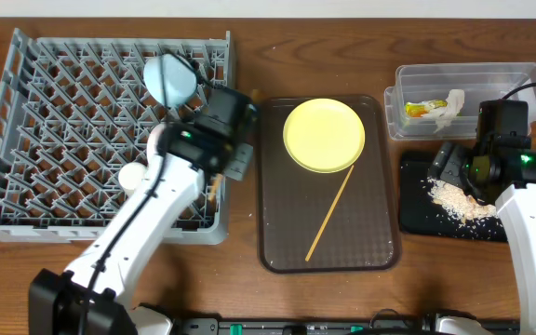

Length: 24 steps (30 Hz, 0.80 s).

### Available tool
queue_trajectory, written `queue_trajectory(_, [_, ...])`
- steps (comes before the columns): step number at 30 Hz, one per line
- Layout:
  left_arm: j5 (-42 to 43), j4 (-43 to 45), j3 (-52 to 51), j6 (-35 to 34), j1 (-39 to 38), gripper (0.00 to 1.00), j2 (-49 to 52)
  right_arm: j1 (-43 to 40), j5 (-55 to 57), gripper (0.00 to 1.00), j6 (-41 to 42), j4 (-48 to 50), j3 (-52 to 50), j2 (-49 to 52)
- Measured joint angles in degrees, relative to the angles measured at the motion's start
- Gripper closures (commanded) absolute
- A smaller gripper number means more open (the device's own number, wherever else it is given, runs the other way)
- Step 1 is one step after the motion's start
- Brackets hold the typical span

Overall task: Sort waste into correct bins and load items into the dishwasher rack
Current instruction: 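Carry the chopstick with the left gripper into the rack and release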

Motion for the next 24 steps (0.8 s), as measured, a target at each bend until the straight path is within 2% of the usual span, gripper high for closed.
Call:
queue_trajectory(7, [-0.2,4.7,0.0,-0.3,4.6,0.94,0.4,0.0,0.0,0.09,0.0,0.0,0.0,0.0])
queue_trajectory(14, [-0.1,6.9,0.0,-1.7,5.4,0.92,6.3,0.0,0.0,0.09,0.0,0.0,0.0,0.0])
queue_trajectory(18, [-0.5,7.7,0.0,-2.2,5.4,0.66,8.9,0.0,0.0,0.08,0.0,-0.3,0.0,0.0])
queue_trajectory(21, [-1.2,8.1,0.0,-2.5,6.0,0.6,8.9,0.0,0.0,0.08,0.0,-0.5,0.0,0.0])
queue_trajectory(24, [-1.5,8.1,0.0,-2.8,6.1,0.6,8.8,0.0,0.0,0.08,0.0,-0.6,0.0,0.0])
